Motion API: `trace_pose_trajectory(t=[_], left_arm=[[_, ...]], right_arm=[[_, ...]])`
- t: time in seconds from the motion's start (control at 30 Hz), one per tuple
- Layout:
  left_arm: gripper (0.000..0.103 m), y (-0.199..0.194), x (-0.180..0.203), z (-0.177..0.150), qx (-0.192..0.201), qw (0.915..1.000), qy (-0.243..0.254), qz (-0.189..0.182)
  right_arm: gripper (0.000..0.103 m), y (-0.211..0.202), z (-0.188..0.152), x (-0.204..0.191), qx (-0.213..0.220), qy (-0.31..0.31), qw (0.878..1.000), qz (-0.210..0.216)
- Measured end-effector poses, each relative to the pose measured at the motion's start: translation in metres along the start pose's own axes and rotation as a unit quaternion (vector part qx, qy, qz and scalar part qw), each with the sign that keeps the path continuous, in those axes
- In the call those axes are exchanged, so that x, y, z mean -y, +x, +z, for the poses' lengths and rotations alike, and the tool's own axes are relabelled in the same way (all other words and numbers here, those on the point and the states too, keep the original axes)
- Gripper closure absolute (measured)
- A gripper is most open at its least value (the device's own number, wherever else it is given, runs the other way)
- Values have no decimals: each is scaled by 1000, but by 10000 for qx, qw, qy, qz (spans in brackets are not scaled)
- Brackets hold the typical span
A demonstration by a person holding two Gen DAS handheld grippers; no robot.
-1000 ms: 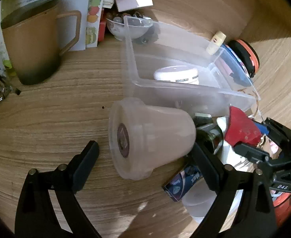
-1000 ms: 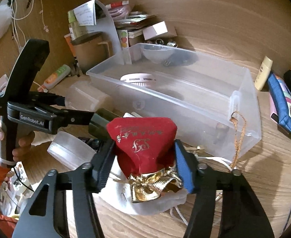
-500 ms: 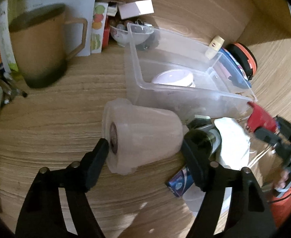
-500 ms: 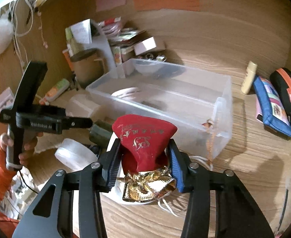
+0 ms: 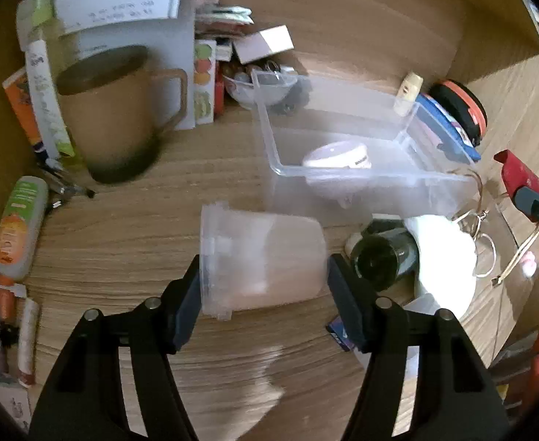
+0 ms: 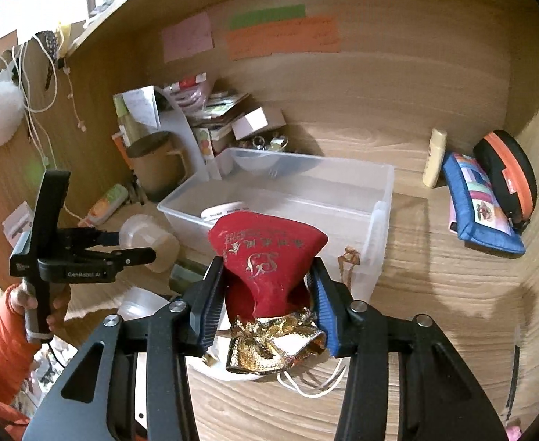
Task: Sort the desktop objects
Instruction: 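Carry the clear cup and red pouch over the clear plastic box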
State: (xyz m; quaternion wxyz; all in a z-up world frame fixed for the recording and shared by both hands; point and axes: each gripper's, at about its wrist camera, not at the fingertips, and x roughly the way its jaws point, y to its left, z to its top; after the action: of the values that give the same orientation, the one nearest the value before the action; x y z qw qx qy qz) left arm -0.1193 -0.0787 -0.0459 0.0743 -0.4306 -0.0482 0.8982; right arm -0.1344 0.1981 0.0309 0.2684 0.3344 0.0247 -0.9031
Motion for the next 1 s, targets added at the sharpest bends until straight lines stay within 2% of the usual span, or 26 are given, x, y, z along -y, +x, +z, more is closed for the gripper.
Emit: trace_pose_trajectory(t=[0.57,1.0], left_arm=[[40,-26,0,-1,210,9996,-2,186],[40,-61,14,24,615,9980,62,110]], right_arm=[[62,-14,14,7,229,135,9996,16],[62,-26,31,16,483,232,9986,-9]])
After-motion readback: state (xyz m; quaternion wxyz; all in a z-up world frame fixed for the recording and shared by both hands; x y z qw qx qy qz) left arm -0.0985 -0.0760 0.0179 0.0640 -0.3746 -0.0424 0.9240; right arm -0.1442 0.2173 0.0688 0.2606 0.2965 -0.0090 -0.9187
